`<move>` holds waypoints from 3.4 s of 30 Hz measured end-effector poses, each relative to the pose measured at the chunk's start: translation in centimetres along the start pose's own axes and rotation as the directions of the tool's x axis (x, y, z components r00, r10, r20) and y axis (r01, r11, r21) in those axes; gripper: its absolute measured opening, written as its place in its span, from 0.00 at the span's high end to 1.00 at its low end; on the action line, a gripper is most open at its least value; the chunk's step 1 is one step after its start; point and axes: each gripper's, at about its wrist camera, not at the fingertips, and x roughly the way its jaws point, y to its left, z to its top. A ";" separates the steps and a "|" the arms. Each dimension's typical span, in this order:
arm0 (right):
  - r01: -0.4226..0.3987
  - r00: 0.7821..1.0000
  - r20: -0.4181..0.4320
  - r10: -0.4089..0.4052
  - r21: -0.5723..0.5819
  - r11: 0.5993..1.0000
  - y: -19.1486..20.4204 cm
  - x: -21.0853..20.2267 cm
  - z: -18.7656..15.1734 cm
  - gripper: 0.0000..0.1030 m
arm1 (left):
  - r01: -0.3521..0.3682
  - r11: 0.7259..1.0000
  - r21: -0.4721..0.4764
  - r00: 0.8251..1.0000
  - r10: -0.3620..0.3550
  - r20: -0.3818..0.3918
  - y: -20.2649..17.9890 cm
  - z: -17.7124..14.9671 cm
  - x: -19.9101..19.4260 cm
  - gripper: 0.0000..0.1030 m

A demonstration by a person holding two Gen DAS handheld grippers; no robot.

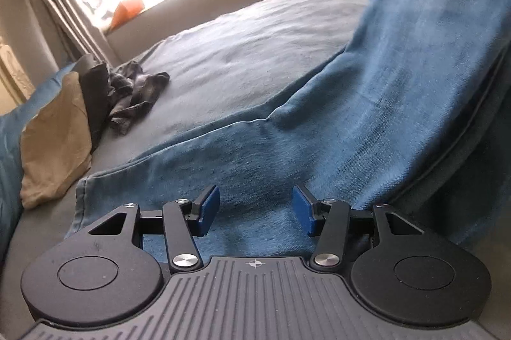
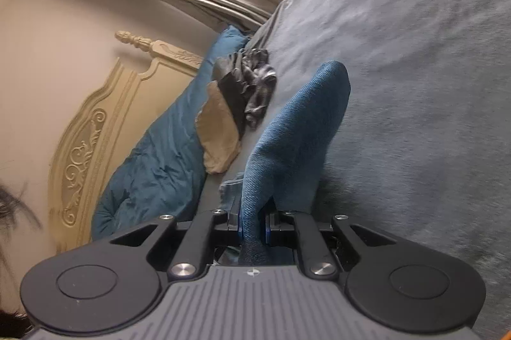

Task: Fold clothes

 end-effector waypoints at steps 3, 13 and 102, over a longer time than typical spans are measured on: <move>-0.024 1.000 -0.014 0.024 -0.023 0.999 0.6 0.3 0.1 0.88 | 0.013 0.999 -0.052 1.000 -0.013 0.017 1.7 1.0 -0.3 0.51; -0.107 0.993 -0.064 0.102 -0.097 0.989 2.4 1.2 0.4 0.88 | 0.006 0.984 -0.178 0.997 -0.019 -0.073 2.2 4.1 4.7 0.51; 0.061 0.960 -0.277 0.037 0.336 0.940 -4.8 19.2 -1.6 0.43 | 0.013 0.287 -0.958 1.000 0.008 0.015 19.8 -12.9 -4.3 0.90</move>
